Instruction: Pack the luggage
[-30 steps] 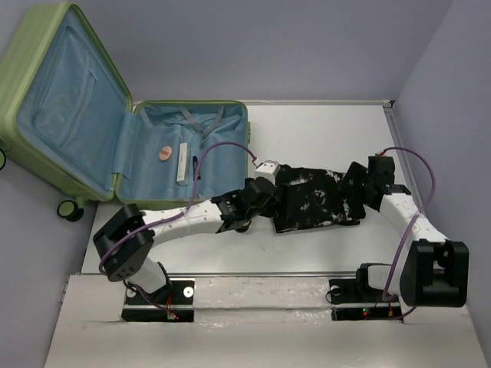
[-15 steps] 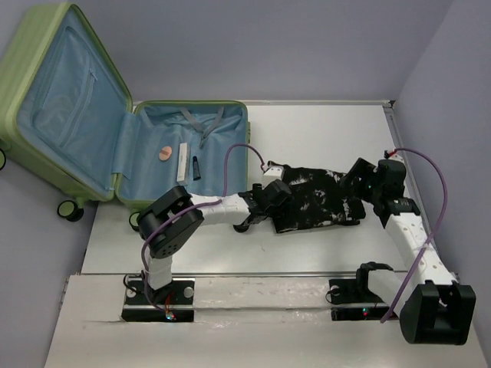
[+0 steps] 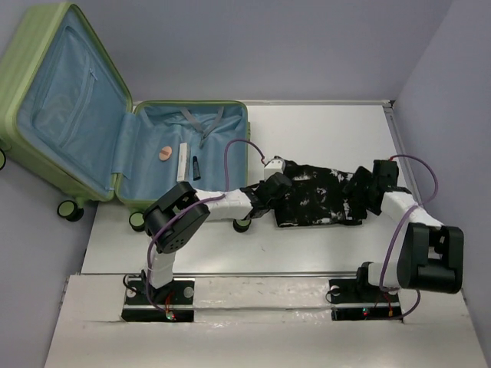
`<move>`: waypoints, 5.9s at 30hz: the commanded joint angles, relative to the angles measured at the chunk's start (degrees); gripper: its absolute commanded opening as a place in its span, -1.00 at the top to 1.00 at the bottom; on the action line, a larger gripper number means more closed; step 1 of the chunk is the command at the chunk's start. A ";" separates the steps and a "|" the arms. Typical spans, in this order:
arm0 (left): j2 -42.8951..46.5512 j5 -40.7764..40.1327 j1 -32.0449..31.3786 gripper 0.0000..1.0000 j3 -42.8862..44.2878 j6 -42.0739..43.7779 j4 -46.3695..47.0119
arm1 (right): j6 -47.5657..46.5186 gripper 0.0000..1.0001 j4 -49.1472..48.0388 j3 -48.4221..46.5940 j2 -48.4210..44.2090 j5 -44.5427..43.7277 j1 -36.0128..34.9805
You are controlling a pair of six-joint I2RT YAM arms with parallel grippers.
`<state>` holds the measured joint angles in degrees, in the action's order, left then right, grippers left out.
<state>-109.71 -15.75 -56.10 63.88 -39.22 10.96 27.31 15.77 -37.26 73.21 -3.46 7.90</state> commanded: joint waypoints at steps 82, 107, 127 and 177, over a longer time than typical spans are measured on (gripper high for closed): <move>55.85 -47.70 65.06 -0.73 -0.08 23.57 -28.80 | -8.50 -0.99 -5.83 -45.29 23.03 27.82 -45.34; 61.63 -58.07 23.04 0.89 -9.74 28.87 -18.43 | -2.00 0.86 -10.23 -39.56 35.78 12.34 -45.34; 48.47 -35.78 -15.27 -0.87 13.36 27.52 -14.83 | -3.75 0.86 -12.25 -21.03 21.47 12.68 -35.16; -29.08 55.83 54.08 -0.61 64.83 17.25 -9.75 | -1.38 0.86 -3.79 -7.83 -9.23 -16.64 -61.60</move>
<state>-144.29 36.75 0.93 137.21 -25.45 -4.73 23.99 21.61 -45.63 62.00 -6.04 -53.34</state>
